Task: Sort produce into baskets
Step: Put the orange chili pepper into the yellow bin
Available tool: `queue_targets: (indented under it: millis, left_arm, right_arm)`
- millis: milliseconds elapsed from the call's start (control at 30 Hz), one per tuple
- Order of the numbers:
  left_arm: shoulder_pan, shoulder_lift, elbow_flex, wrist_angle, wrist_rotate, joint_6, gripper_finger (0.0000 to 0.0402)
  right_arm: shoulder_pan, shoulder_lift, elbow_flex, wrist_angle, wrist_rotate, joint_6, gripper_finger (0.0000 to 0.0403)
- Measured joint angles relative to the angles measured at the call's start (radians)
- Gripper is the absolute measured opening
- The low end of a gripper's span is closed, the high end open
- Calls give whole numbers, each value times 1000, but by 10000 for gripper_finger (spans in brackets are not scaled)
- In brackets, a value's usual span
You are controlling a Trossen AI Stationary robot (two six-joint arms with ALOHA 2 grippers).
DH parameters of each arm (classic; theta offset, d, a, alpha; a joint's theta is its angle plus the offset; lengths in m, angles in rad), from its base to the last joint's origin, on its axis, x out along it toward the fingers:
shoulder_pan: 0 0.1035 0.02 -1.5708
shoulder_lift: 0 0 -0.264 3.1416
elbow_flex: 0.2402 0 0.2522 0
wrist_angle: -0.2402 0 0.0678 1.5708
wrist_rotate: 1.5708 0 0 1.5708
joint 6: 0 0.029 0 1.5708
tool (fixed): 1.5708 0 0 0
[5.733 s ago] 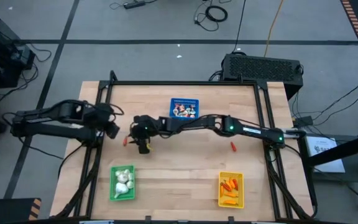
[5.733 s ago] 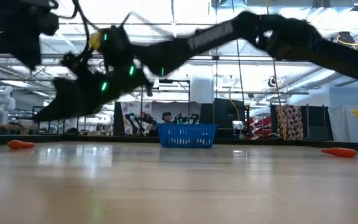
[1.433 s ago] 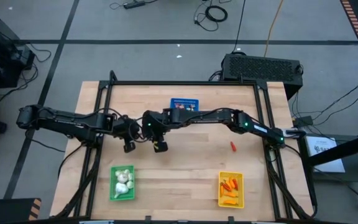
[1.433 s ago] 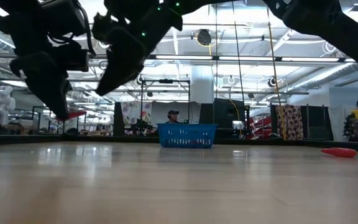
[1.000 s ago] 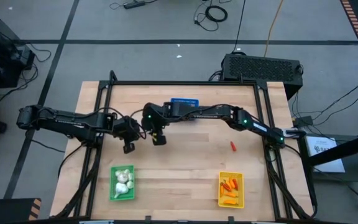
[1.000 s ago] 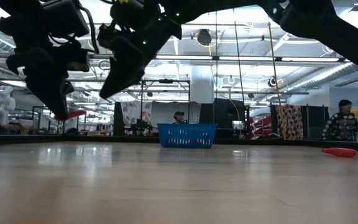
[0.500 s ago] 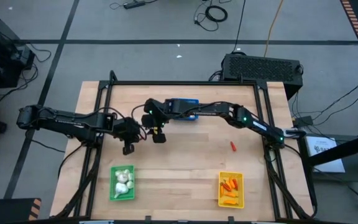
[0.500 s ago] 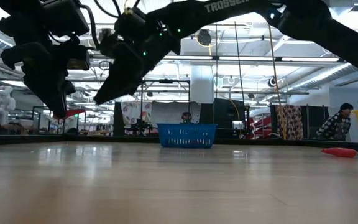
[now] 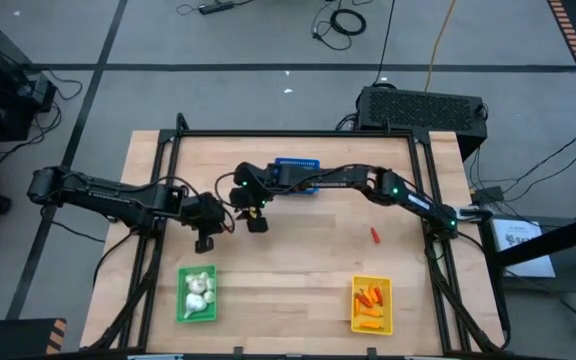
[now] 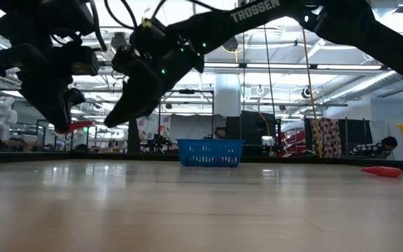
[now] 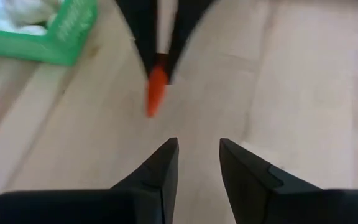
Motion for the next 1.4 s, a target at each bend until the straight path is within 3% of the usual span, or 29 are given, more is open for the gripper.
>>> queue_targets:
  millis: [167,267,433,500,600,700,867,1167,1400]
  left_arm:
    - [-26,0,0,9,-9,-2,35]
    - [-44,0,0,24,-11,0,35]
    - [-51,0,0,90,-42,64,35]
    - [-51,0,0,150,-53,95,35]
    - [-51,0,0,266,-53,125,35]
    - [-51,0,0,356,-41,138,35]
    - [-51,0,0,412,-39,138,35]
    - [-51,0,0,422,-37,137,35]
    - [-51,0,0,467,-38,151,35]
  right_arm:
    - [-29,-69,-184,155,3,11,86]
    - [-47,-191,-418,341,5,78,68]
    - [-19,-433,-797,800,16,166,49]
    - [6,-503,-908,963,56,186,46]
    - [33,-556,-1021,1074,147,164,46]
    - [43,-574,-1065,1090,192,150,45]
    - [49,-567,-1067,1101,172,123,57]
    - [92,-562,-1068,1109,148,154,147]
    - [135,-562,-1068,1111,137,72,203]
